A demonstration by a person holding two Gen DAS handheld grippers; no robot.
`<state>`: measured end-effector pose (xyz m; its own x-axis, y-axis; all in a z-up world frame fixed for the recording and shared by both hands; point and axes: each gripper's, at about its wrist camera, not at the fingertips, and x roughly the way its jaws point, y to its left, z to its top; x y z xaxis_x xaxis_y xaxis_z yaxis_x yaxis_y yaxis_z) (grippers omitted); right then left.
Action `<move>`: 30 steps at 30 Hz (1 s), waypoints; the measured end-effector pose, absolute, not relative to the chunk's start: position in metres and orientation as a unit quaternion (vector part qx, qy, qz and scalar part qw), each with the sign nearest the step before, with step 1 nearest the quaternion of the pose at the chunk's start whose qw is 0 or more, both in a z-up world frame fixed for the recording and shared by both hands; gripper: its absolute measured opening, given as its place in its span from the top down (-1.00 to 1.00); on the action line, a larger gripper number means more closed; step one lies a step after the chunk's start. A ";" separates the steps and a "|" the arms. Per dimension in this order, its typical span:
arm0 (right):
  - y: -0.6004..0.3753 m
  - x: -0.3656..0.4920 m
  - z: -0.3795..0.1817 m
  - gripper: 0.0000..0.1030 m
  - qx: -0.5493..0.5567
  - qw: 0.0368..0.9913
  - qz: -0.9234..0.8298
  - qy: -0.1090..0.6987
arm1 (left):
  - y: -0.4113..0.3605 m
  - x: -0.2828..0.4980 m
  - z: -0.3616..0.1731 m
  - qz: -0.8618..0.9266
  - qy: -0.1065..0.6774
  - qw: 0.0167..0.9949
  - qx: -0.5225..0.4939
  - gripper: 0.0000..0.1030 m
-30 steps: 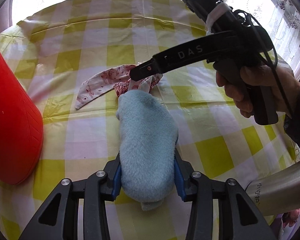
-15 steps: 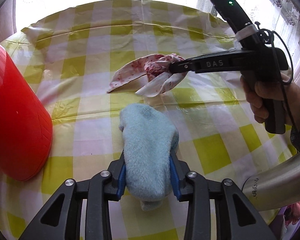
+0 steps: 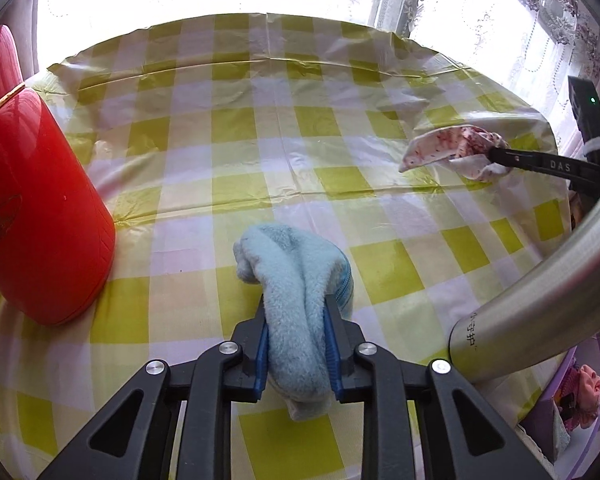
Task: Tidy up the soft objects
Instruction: 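Carry blue pouch and floral cloth into the box and open both tools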
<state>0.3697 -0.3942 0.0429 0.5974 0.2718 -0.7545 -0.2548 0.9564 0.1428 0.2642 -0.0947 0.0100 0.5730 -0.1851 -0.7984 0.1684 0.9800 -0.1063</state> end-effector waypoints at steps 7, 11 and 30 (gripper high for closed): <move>-0.431 0.289 0.057 0.58 0.028 0.905 0.100 0.413 | -0.096 0.234 0.022 -0.108 0.443 0.890 -0.014 0.53; -0.436 0.247 0.068 0.58 0.027 0.910 0.090 0.403 | -0.097 0.216 0.028 -0.112 0.436 0.893 -0.016 0.53; -0.436 0.099 0.088 0.58 0.079 0.913 0.030 0.399 | -0.134 0.137 0.061 -0.168 0.409 0.897 -0.013 0.53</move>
